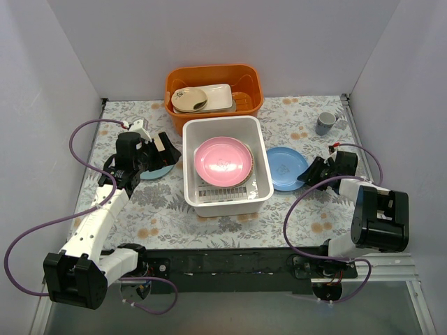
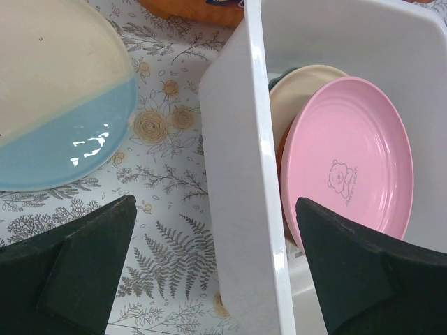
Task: Place the plates into the plastic bin on the countertop
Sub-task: Pick up the plate at the center of the board.
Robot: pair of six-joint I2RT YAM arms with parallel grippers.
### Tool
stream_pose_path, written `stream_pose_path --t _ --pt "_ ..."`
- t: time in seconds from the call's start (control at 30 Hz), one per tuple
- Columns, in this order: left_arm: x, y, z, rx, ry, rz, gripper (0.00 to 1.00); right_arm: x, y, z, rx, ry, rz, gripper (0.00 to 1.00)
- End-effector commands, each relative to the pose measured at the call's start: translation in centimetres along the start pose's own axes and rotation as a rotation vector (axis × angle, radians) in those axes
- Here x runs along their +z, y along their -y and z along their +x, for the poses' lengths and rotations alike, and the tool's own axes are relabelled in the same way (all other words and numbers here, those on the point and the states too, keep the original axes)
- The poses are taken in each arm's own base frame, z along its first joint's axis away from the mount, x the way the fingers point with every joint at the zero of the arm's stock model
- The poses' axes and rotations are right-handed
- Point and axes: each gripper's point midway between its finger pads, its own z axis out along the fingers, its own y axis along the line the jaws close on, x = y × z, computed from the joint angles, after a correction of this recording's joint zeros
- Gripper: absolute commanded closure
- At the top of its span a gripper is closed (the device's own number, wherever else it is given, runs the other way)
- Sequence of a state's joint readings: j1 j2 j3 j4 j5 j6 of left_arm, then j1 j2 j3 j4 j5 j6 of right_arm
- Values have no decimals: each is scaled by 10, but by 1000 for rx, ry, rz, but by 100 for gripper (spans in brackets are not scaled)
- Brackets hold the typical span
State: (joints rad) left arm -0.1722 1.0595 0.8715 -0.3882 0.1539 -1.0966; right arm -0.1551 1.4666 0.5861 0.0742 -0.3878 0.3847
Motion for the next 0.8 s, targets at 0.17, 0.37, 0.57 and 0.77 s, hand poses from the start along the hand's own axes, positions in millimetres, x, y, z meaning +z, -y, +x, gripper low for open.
stream_pose_path --t 0.17,0.37,0.57,0.77 --pt "-2 -1 -3 11 16 -1 2 4 2 -8 -5 1 11 61" --pt "-2 -1 -3 11 15 0 2 6 4 -6 4 -12 12 79" --pt "-2 -1 -3 10 14 0 2 5 4 -8 2 -6 17 96" --pt "-1 0 -3 11 15 3 2 5 3 -9 2 -4 18 99"
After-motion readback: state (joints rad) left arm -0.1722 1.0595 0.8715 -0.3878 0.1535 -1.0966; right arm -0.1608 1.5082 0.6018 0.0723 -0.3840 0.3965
